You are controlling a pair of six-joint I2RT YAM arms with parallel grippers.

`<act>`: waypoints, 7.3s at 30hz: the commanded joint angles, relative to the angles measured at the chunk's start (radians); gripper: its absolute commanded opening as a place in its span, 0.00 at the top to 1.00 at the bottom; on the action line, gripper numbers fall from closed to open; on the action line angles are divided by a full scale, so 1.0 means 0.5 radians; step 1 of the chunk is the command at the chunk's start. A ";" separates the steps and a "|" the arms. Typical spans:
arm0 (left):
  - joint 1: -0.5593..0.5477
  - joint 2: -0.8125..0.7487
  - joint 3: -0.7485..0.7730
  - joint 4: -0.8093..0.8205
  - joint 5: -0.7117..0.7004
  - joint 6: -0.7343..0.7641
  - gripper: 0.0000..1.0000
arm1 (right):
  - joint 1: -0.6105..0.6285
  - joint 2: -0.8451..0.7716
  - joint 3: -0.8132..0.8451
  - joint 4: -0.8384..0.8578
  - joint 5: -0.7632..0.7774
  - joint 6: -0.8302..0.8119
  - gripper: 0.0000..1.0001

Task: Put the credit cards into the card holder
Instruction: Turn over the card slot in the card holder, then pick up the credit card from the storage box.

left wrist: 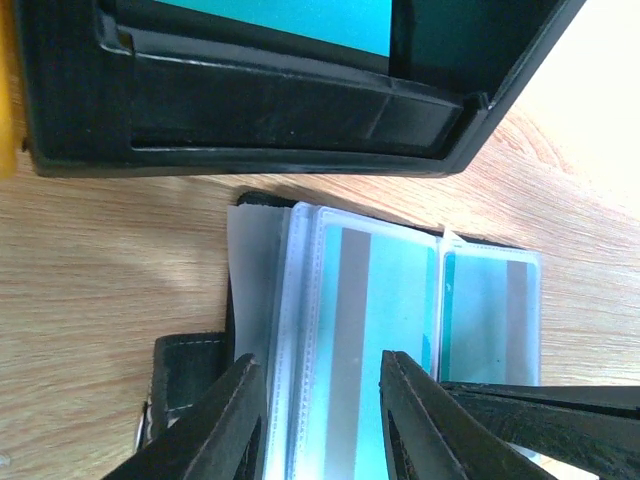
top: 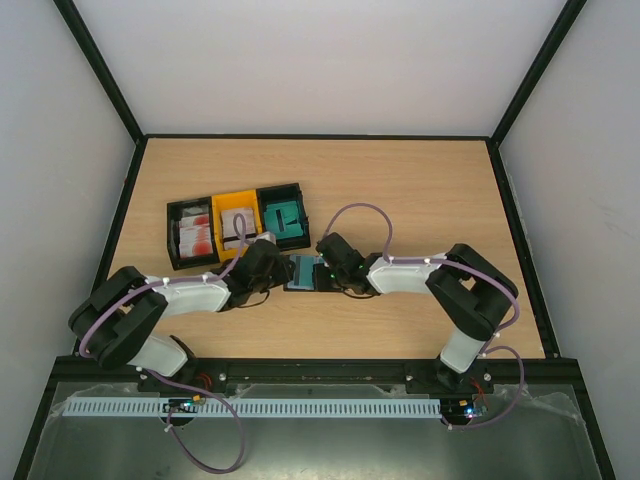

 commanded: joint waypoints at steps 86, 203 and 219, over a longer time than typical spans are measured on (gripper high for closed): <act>-0.167 0.352 0.535 0.154 0.612 0.577 0.44 | 0.018 -1.191 -0.469 -0.230 1.134 0.242 0.72; 0.666 -1.498 0.326 -1.492 -0.477 0.559 0.30 | 0.053 0.971 1.373 0.223 0.608 0.806 0.75; 0.667 -1.498 0.325 -1.505 -0.494 0.565 0.29 | 0.006 0.972 1.219 0.512 0.445 0.918 0.76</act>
